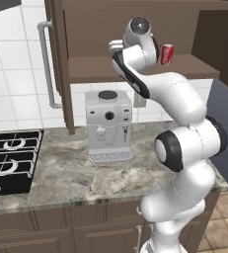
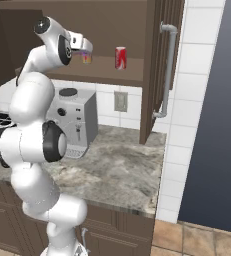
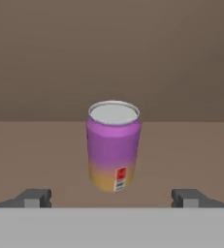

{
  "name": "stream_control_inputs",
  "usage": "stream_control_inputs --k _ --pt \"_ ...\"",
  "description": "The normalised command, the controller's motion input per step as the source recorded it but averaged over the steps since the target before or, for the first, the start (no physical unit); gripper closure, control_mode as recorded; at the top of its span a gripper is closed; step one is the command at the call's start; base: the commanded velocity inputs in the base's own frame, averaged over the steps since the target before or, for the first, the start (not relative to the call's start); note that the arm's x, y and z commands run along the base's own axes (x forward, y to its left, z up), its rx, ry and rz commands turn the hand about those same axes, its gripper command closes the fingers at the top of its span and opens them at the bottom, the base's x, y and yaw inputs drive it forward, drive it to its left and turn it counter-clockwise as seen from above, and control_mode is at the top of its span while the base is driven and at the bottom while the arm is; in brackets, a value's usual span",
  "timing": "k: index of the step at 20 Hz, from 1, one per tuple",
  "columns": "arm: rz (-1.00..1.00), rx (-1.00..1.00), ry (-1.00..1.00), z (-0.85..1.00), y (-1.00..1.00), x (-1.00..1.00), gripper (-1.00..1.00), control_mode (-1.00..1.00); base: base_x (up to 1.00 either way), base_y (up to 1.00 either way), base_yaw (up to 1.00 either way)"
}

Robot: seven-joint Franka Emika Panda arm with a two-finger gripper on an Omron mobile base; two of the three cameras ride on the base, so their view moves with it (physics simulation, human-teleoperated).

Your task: Sort all alcoholic drinks to one cabinet, and non-alcoholic drinks to the other.

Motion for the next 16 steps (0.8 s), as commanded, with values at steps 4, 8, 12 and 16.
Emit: stream_control_inputs --k 4,8,12,16 --pt "0.00 0.00 0.00 -0.58 0.00 -1.00 -1.00 -1.00 0.00 0.00 0.00" --pt "-0.01 0.00 0.00 -0.64 -0.09 -1.00 -1.00 -1.00 0.00 0.00 0.00" --pt "-0.03 0.01 0.00 -0.50 -0.14 -1.00 -1.00 -1.00 0.00 0.00 0.00" --pt "-0.04 0.02 0.01 -0.44 -0.12 -1.00 -1.00 -1.00 0.00 0.00 0.00"
